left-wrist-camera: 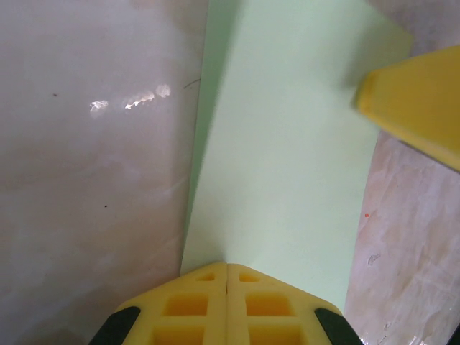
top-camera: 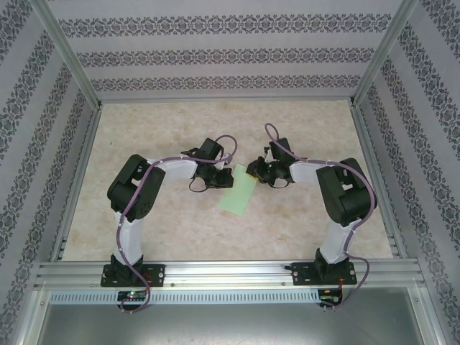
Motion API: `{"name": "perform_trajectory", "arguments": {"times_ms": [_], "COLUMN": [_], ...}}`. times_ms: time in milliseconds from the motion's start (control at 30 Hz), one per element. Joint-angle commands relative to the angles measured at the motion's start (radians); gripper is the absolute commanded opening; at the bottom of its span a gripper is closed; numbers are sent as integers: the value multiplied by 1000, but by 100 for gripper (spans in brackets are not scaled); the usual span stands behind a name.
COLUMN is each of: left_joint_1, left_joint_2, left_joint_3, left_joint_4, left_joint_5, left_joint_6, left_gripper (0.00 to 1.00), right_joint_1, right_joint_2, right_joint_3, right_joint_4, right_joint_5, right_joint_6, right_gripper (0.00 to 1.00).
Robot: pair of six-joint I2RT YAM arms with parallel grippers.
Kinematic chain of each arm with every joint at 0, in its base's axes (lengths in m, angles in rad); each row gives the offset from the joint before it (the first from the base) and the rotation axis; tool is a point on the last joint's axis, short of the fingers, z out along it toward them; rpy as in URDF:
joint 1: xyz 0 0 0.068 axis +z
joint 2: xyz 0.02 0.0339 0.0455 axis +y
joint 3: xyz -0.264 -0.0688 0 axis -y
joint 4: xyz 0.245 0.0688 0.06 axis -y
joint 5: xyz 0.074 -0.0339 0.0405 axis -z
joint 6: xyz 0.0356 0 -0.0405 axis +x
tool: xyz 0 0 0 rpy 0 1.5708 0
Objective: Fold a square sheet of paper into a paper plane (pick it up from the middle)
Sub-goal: Fold the square sheet of paper in half at the center of the table.
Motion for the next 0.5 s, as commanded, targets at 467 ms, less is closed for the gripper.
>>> {"name": "perform_trajectory", "arguments": {"times_ms": [467], "left_joint_1": [-12], "left_joint_2": [40], "left_joint_3": [-4], "left_joint_4": [-74], "left_joint_5": [-26], "left_joint_6": [26], "left_gripper": [0], "right_joint_1": [-46], "right_joint_2": [-52], "right_joint_3": [34], "right_joint_4": [-32], "right_joint_5": [-34], "right_joint_6": [-34], "right_gripper": [23]}}
